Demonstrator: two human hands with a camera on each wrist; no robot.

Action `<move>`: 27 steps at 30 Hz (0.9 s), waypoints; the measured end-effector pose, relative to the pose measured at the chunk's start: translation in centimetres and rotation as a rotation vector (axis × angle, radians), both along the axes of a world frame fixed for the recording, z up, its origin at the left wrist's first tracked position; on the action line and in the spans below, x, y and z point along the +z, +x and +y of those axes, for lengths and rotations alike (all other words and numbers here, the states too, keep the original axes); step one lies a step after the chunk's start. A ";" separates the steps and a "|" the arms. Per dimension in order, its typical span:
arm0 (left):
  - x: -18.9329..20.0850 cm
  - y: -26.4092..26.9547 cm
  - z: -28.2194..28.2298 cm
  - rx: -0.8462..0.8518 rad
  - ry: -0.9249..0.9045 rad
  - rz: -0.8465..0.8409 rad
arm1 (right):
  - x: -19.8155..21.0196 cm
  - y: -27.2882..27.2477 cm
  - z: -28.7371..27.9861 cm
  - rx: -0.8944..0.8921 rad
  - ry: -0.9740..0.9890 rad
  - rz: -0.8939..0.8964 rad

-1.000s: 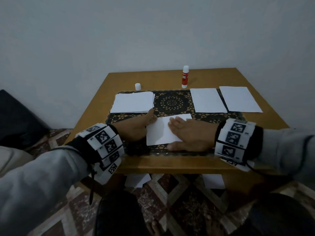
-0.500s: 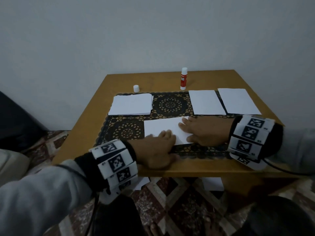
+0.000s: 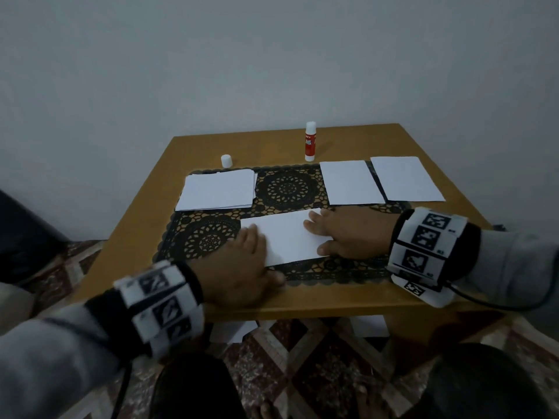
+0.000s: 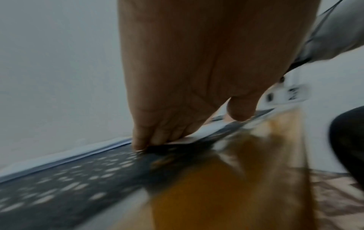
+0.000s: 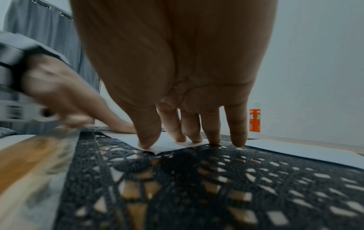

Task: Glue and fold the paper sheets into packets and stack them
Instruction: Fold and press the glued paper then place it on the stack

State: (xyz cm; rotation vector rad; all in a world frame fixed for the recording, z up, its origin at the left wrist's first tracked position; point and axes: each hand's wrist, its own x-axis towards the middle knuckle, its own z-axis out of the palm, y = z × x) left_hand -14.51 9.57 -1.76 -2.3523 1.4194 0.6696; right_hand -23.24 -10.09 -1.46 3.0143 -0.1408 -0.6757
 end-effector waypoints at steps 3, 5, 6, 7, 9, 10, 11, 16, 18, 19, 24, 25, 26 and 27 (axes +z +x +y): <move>-0.4 -1.3 1.8 -0.104 0.038 0.067 | -0.2 0.1 0.0 -0.003 0.005 -0.017; -0.3 0.3 2.3 -0.044 0.021 0.045 | -0.2 0.1 0.1 -0.010 0.000 -0.013; -0.2 0.9 2.4 -0.013 0.021 0.014 | -0.2 0.0 0.1 -0.014 -0.002 -0.010; -0.1 0.8 2.4 -0.011 0.027 -0.002 | -0.2 0.0 0.2 -0.015 -0.005 -0.008; -0.1 -0.9 2.2 -0.080 0.035 0.048 | -0.3 -0.1 0.3 -0.019 -0.006 -0.012; -0.2 -1.9 2.1 -0.116 0.022 0.093 | -0.3 -0.1 0.3 -0.023 -0.002 -0.016; -0.1 -2.4 1.9 -0.134 0.002 0.123 | -0.3 -0.1 0.4 -0.026 0.000 -0.023; 0.1 1.2 -0.3 0.023 -0.075 0.026 | -0.4 -0.5 0.7 -0.033 0.014 -0.041; 0.3 0.3 -1.0 -0.070 -0.056 0.067 | -0.4 -0.7 0.6 -0.026 0.026 -0.049; 0.5 -0.3 -1.2 -0.120 -0.050 0.104 | -0.4 -0.8 0.5 -0.025 0.032 -0.054; 0.2 2.9 -2.4 -0.017 -0.251 -0.013 | -0.1 -0.7 0.9 -0.045 0.042 -0.090; 0.1 3.7 -2.5 0.008 -0.284 -0.046 | 0.0 -0.8 1.0 -0.051 0.049 -0.105; 0.1 4.3 -2.7 0.029 -0.300 -0.060 | 0.1 -0.8 0.9 -0.052 0.057 -0.134; 0.1 4.7 -2.9 0.048 -0.306 -0.067 | 0.1 -0.9 0.8 -0.051 0.065 -0.168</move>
